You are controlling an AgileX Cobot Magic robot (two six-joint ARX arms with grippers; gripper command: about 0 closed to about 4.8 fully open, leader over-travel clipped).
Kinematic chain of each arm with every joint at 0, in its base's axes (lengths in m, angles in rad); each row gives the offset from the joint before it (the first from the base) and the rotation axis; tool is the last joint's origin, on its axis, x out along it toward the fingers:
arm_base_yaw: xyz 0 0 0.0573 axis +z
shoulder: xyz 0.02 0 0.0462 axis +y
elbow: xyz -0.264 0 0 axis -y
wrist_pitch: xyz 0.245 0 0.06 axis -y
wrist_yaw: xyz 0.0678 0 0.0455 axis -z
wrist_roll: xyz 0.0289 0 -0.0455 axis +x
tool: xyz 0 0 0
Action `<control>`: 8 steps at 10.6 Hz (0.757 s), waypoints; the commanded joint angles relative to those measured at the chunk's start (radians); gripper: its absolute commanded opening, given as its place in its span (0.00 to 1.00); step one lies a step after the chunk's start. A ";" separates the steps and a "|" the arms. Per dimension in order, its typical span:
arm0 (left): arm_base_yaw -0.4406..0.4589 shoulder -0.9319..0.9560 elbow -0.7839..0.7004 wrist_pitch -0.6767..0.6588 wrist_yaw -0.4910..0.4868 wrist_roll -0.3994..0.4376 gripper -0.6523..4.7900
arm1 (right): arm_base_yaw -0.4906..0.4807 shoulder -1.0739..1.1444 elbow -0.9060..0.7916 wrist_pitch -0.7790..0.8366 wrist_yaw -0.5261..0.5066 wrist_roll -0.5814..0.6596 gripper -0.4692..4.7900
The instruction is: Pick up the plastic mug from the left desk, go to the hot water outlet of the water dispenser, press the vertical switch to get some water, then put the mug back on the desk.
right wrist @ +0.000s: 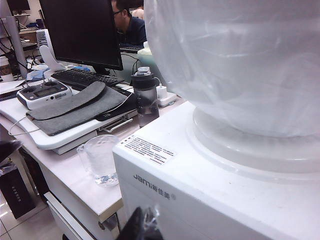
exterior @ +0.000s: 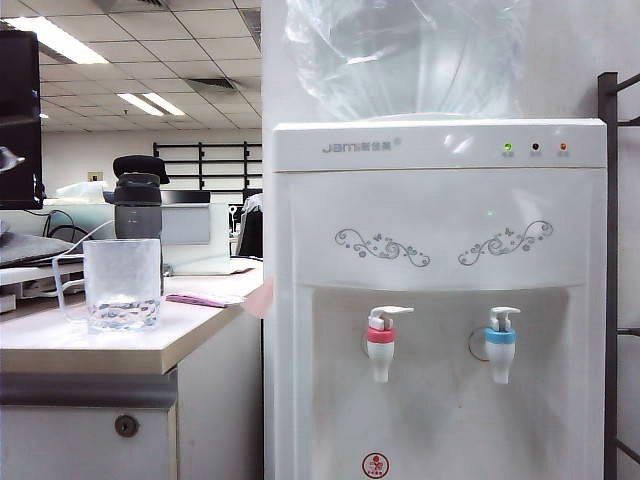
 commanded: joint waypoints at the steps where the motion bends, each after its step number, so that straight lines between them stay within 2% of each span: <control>1: 0.068 -0.272 0.001 -0.291 0.056 0.144 0.11 | 0.000 -0.003 0.001 0.013 -0.001 0.004 0.08; 2: 0.097 -0.348 0.000 -0.350 0.071 0.164 0.11 | 0.000 -0.002 0.001 0.013 -0.001 0.004 0.08; 3: 0.140 -0.523 0.000 -0.587 0.075 0.180 0.11 | 0.000 -0.002 0.001 0.013 -0.001 0.004 0.08; 5: 0.143 -0.622 -0.001 -0.721 0.072 0.205 0.11 | 0.000 -0.002 0.001 0.013 -0.001 0.004 0.08; 8: 0.197 -0.755 -0.105 -0.722 0.144 0.148 0.11 | 0.000 -0.002 0.001 0.013 -0.001 0.004 0.08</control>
